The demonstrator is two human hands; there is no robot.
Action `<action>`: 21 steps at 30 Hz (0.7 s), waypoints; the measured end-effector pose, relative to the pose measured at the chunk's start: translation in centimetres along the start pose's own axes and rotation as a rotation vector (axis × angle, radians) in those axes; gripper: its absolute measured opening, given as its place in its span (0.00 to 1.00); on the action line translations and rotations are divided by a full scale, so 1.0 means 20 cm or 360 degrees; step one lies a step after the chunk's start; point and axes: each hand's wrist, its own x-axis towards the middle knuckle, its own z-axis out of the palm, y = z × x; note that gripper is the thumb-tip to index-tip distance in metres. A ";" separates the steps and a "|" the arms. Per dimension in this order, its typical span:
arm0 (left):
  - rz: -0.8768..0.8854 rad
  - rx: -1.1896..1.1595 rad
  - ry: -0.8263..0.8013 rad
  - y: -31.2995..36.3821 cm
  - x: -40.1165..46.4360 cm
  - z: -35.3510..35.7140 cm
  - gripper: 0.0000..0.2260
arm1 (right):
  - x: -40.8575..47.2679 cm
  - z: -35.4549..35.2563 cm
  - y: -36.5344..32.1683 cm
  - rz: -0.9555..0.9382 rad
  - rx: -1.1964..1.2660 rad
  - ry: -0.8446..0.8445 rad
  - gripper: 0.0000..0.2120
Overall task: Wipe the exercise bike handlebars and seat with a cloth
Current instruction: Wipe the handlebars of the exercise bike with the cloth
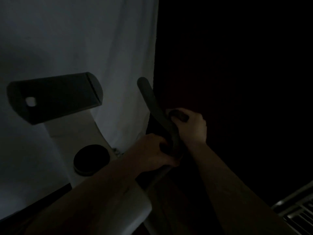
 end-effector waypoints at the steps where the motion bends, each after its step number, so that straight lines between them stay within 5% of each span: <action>1: -0.0001 -0.0015 0.0000 0.00 -0.01 0.00 0.09 | 0.00 0.01 0.00 0.0093 0.0186 0.0001 0.11; 6: -0.0021 -0.0042 -0.0037 0.01 -0.01 0.00 0.11 | -0.22 0.07 0.04 -0.0047 -0.0051 0.0294 0.14; 11: -0.0068 0.0000 0.0013 0.02 -0.01 -0.01 0.09 | -0.11 0.05 0.09 0.0430 0.0618 0.0059 0.11; 14: -0.0065 0.0038 0.0007 0.02 -0.01 0.00 0.09 | -0.28 0.06 0.12 0.0372 0.0636 0.0293 0.09; 18: -0.0070 0.0045 0.0008 0.01 0.01 0.00 0.09 | -0.12 0.07 0.11 0.0558 0.0709 0.0189 0.12; 21: -0.0057 -0.0006 -0.0008 -0.01 0.01 0.00 0.08 | -0.25 0.10 0.09 0.0382 0.0621 0.0280 0.13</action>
